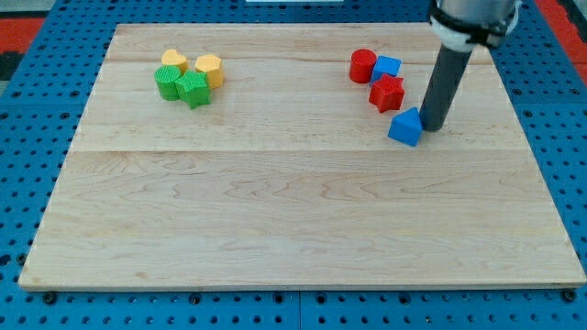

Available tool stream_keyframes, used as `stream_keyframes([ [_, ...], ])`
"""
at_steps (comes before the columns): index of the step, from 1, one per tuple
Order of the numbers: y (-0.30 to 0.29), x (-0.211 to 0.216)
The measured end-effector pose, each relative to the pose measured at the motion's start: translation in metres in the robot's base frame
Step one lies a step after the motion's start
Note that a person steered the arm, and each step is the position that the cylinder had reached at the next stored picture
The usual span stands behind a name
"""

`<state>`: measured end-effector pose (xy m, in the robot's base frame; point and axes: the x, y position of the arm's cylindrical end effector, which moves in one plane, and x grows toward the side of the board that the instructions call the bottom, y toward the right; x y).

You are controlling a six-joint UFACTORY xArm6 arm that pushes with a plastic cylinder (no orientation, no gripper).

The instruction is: Move the blue triangle towards the top center of the board

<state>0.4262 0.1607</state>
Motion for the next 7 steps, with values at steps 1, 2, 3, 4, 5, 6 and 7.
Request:
stream_keyframes([
  [1,-0.066,0.04],
  [2,-0.128,0.048],
  [3,-0.094,0.042],
  [4,-0.006,0.015],
  [5,-0.048,0.004],
  [6,-0.096,0.04],
  [7,-0.142,0.012],
])
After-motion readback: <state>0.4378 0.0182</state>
